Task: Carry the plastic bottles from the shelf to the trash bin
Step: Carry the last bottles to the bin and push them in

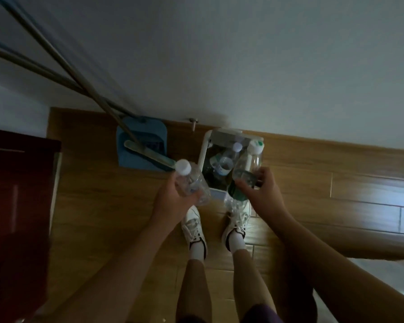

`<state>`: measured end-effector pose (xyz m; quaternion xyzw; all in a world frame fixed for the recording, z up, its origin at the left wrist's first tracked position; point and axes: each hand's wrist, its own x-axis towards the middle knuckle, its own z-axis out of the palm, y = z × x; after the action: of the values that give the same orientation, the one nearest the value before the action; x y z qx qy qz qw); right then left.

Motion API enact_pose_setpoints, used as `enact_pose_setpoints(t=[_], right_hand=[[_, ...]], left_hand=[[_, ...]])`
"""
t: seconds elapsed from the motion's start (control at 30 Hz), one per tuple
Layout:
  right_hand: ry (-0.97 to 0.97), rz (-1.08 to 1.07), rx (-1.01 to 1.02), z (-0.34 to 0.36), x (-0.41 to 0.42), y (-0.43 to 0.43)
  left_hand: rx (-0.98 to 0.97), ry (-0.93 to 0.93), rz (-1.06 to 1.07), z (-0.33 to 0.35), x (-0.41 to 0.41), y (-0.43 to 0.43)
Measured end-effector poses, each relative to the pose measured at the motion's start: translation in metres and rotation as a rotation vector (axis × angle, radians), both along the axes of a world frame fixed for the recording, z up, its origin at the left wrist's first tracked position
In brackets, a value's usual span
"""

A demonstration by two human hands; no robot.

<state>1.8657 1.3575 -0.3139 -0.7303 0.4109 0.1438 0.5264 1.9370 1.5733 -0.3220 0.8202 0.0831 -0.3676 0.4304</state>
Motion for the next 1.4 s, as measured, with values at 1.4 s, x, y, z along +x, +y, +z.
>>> enact_pose_setpoints(t=[1.4], right_hand=[[-0.055, 0.461, -0.310, -0.201, 0.042, -0.037]], left_hand=[[0.316, -0.250, -0.414, -0.173, 0.024, -0.048]])
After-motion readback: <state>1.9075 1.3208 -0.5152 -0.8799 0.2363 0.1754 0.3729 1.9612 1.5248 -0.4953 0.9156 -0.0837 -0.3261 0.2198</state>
